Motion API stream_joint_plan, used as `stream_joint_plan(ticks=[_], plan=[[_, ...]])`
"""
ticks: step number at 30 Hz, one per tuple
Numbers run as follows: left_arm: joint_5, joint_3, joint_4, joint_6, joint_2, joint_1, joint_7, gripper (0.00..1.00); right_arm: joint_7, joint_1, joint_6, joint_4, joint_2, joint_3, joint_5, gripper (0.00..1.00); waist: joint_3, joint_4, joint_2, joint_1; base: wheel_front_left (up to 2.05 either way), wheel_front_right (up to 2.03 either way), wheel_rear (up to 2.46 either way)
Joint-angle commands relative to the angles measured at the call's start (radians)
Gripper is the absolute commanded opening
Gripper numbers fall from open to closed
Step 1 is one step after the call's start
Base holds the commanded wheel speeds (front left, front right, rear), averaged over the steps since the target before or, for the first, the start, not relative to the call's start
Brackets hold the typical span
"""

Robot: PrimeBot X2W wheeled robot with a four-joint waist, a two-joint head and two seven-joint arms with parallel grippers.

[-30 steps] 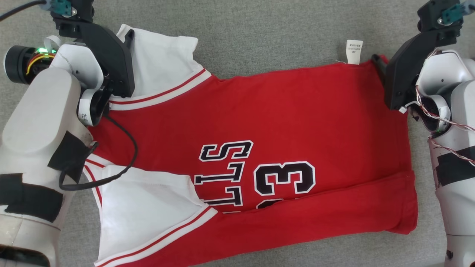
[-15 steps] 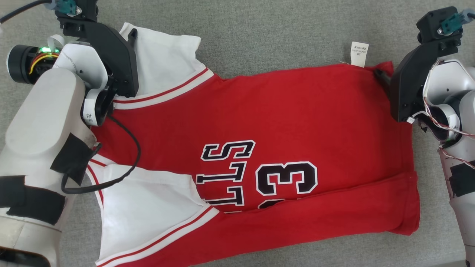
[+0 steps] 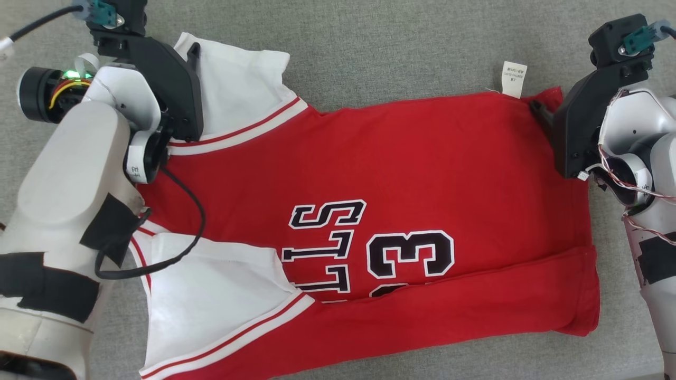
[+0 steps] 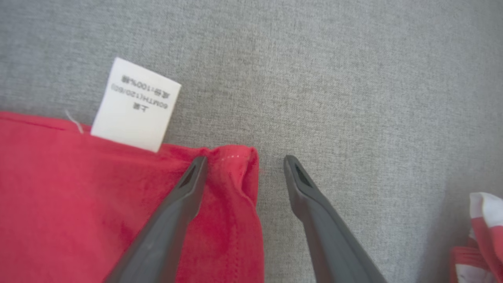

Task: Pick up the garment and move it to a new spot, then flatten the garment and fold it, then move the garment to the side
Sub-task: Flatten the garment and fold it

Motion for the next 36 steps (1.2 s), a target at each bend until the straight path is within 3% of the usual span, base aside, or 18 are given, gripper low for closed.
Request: stream_joint_plan(ticks=[1, 2, 4, 5, 6, 7, 8, 9, 18, 27, 36], plan=[[-0.003, -0.02, 0.031, 0.002, -0.011, 0.064, 0.018, 1.0, 0.002, 0.015, 0.002, 0.022, 0.005, 0.004, -0.011, 1.0, -0.001, 0.002, 0.0, -0.0001, 0.0, 0.0, 0.0], [0.0, -0.022, 0.033, 0.005, -0.012, 0.064, 0.016, 1.0, -0.002, 0.012, 0.002, 0.03, 0.007, 0.005, -0.012, 1.0, -0.001, 0.003, 0.0, -0.0001, 0.0, 0.0, 0.0], [0.004, -0.024, 0.04, 0.011, -0.014, 0.063, 0.011, 1.0, -0.006, 0.009, 0.002, 0.046, 0.016, 0.005, -0.013, 0.67, -0.003, 0.004, 0.0, -0.0001, 0.0, 0.0, 0.0], [0.004, -0.026, 0.045, 0.015, -0.014, 0.063, 0.01, 1.0, -0.005, 0.009, 0.002, 0.055, 0.019, 0.005, -0.013, 0.56, -0.004, 0.004, 0.0, -0.0001, 0.0, 0.0, 0.0], [0.003, -0.026, 0.049, 0.019, -0.016, 0.064, 0.009, 0.88, -0.006, 0.01, 0.002, 0.063, 0.022, 0.006, -0.013, 0.43, -0.006, 0.004, 0.0, -0.0001, 0.0, 0.0, 0.0], [0.002, -0.026, 0.052, 0.02, -0.016, 0.064, 0.005, 0.4, -0.005, 0.01, 0.001, 0.071, 0.025, 0.004, -0.011, 0.35, -0.008, 0.003, 0.0, -0.0001, 0.0, 0.0, 0.0], [0.002, -0.026, 0.056, 0.021, -0.016, 0.063, 0.003, 0.04, -0.006, 0.009, 0.001, 0.078, 0.026, 0.003, -0.012, 0.09, -0.009, 0.002, 0.0, -0.0001, 0.0, 0.0, 0.0], [0.001, -0.026, 0.059, 0.022, -0.016, 0.061, 0.001, 0.0, -0.01, 0.006, 0.001, 0.083, 0.027, 0.003, -0.015, 0.0, -0.01, 0.001, 0.0, -0.0001, 0.0, 0.0, 0.0], [0.001, 0.003, 0.035, 0.014, 0.002, 0.03, -0.15, 0.0, -0.122, -0.019, 0.001, 0.097, 0.038, -0.02, -0.024, 0.0, -0.016, 0.002, 0.0, -0.0001, 0.0, 0.0, 0.0], [-0.021, 0.037, -0.017, -0.058, 0.009, 0.024, -0.358, 0.0, -0.237, 0.0, 0.001, 0.124, 0.039, -0.065, -0.042, 0.0, -0.07, 0.027, 0.0, -0.0001, 0.0, 0.0, 0.0], [-0.053, 0.008, -0.098, -0.125, 0.021, 0.111, -0.466, 0.0, -0.348, 0.044, 0.001, 0.141, 0.033, -0.072, -0.048, 0.0, -0.144, 0.056, 0.0, -0.0001, 0.0, 0.0, 0.0]])
